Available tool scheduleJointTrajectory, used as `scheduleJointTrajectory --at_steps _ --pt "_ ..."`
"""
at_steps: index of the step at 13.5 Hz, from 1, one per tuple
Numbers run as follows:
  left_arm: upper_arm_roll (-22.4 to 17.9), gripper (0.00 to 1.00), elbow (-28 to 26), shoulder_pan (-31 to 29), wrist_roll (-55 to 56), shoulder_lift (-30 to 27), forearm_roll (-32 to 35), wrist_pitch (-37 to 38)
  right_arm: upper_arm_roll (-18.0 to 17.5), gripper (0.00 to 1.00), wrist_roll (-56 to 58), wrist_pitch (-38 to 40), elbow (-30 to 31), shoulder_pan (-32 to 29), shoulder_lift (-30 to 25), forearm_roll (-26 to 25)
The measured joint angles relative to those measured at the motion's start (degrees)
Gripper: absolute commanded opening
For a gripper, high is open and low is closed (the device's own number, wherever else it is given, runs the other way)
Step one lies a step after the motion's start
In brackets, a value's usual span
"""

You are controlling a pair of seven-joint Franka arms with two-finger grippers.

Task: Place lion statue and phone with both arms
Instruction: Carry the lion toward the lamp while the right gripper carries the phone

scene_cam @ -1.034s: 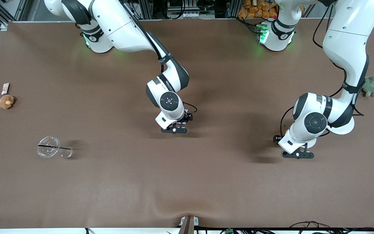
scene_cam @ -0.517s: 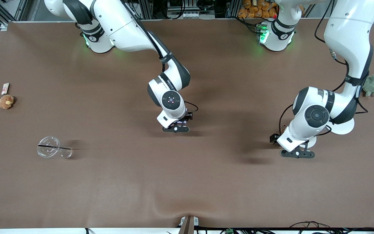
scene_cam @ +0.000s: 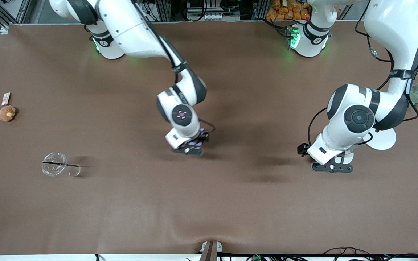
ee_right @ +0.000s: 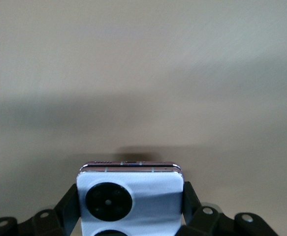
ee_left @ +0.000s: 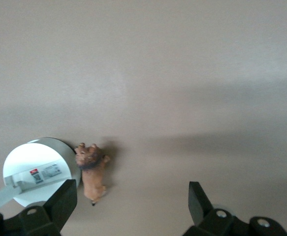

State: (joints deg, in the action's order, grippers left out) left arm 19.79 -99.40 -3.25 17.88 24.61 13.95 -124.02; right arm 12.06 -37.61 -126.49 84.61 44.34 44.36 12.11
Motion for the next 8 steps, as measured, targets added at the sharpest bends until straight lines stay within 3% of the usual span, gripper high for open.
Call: scheduleJointTrajectory --at_steps 5,8 --pt "2.86 1.00 4.13 0.15 0.75 -1.33 -1.16 5.83 11.87 0.09 10.73 6.93 -0.05 -1.86 -4.17 0.08" --pt "4.30 1.00 6.38 0.49 2.52 -1.36 -1.16 7.08 14.26 0.09 20.85 8.66 0.06 -7.46 -4.45 0.12"
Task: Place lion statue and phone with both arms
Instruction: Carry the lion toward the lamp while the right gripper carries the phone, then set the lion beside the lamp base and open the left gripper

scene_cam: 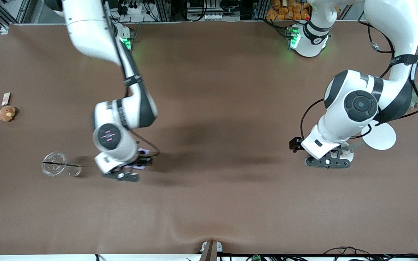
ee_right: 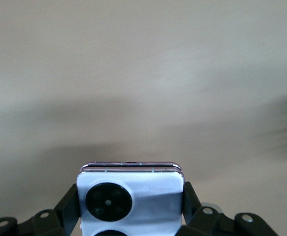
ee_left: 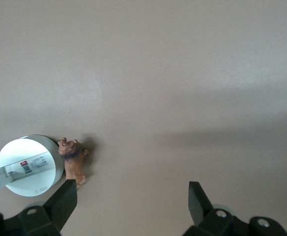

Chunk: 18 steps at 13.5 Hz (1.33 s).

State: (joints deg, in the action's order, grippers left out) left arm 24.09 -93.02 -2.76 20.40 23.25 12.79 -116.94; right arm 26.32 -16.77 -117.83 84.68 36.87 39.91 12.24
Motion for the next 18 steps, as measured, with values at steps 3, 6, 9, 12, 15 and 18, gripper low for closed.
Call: scheduleJointTrajectory --at_steps 3,6,9,12,15,18 --pt "0.80 1.00 0.91 0.31 1.40 0.00 -0.01 0.84 -0.08 0.09 10.75 0.04 0.49 -6.97 0.01 0.11" --pt "0.76 1.00 2.07 -0.02 1.44 -0.01 -0.01 2.54 -2.76 0.09 17.18 -0.46 0.92 -13.29 0.34 0.12" --pt "0.47 1.00 2.57 -0.38 1.38 0.00 -0.01 3.91 -7.11 0.09 20.35 -4.51 1.52 -18.75 2.22 0.12" --pt "0.23 1.00 2.63 -0.71 0.84 0.00 -0.01 4.10 -7.52 0.09 21.52 -5.51 1.55 -19.55 4.39 0.12" --pt "0.23 1.00 3.12 -1.83 -0.76 -0.02 0.00 4.13 -7.87 0.09 21.58 -5.63 1.53 -19.54 5.13 0.12" --pt "0.26 1.00 4.53 -3.59 -4.11 -0.39 0.00 4.23 -7.89 0.09 21.59 -7.27 1.55 -19.65 5.53 0.12"
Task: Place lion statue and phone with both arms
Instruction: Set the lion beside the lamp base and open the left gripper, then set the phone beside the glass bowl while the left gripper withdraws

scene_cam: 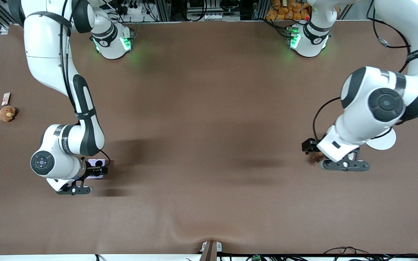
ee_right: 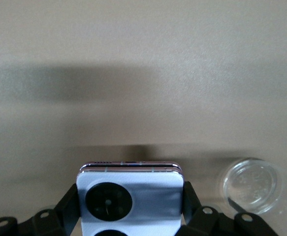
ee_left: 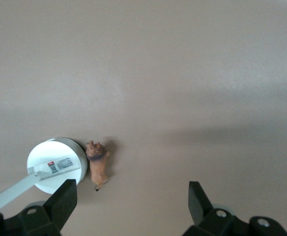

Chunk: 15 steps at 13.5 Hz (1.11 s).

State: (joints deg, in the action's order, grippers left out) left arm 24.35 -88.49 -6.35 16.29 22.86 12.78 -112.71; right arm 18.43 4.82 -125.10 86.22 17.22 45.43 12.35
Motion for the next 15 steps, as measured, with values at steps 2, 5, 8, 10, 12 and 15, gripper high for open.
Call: scheduleJointTrajectory --at_steps 2,5,8,10,12,15 --pt "0.15 1.00 0.58 -0.10 -0.23 -0.76 0.00 1.21 0.00 0.10 0.00 -0.69 0.01 -0.16 0.39 0.00" --pt "0.94 1.00 1.47 -0.07 -0.23 -2.33 0.00 4.56 0.00 0.54 0.00 -0.99 0.01 -0.27 0.98 0.00" --pt "0.98 1.00 1.78 -0.42 -0.27 -5.68 -0.03 8.61 -0.01 1.00 0.00 -1.55 0.01 -0.27 1.42 0.00" --pt "0.95 1.00 1.84 -1.02 -0.28 -8.13 -1.39 10.40 -0.02 1.00 0.00 -1.85 -0.07 -0.27 1.42 0.00" --pt "0.94 1.00 1.86 -2.46 -0.40 -10.11 -3.32 12.21 -0.08 1.00 0.01 -1.89 -0.08 -0.27 1.42 0.00" --pt "0.91 1.00 2.06 -3.23 -0.46 -12.45 -3.71 14.56 -0.40 1.00 0.01 -1.99 -0.15 -0.26 1.42 0.00"
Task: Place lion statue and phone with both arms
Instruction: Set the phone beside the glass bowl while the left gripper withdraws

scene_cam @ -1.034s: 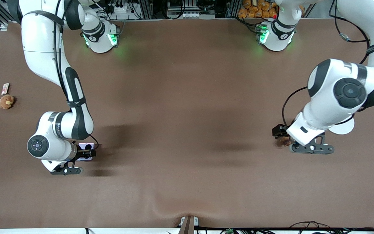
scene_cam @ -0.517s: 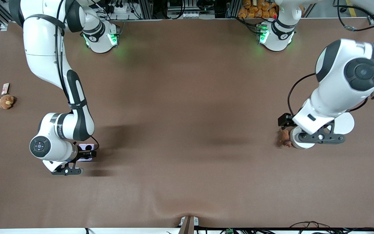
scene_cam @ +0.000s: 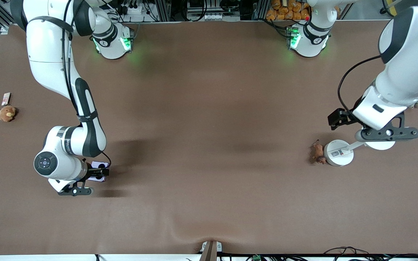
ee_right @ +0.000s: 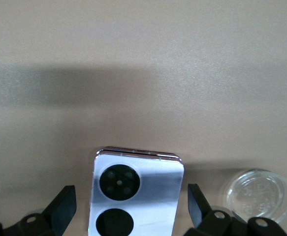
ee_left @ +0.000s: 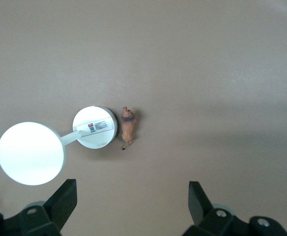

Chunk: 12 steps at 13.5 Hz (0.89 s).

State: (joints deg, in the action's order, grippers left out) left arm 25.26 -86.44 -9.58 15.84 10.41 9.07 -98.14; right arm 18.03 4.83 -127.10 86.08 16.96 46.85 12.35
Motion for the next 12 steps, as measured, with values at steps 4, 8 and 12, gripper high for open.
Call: scheduleJointTrajectory --at_steps 4,8,12 --pt "-0.17 1.00 2.27 -0.65 0.00 -1.60 -0.06 2.53 -0.11 1.00 0.00 -0.14 -2.35 0.00 -0.16 0.00" --pt "0.09 1.00 3.69 -0.73 0.00 -2.45 -1.91 4.04 -0.94 1.00 -0.02 2.69 -4.81 -0.37 -4.22 0.02" --pt "-0.62 1.00 3.91 -1.11 0.00 -4.43 -3.28 4.90 -1.32 1.00 0.00 16.11 -5.15 -2.11 -14.50 -0.07"
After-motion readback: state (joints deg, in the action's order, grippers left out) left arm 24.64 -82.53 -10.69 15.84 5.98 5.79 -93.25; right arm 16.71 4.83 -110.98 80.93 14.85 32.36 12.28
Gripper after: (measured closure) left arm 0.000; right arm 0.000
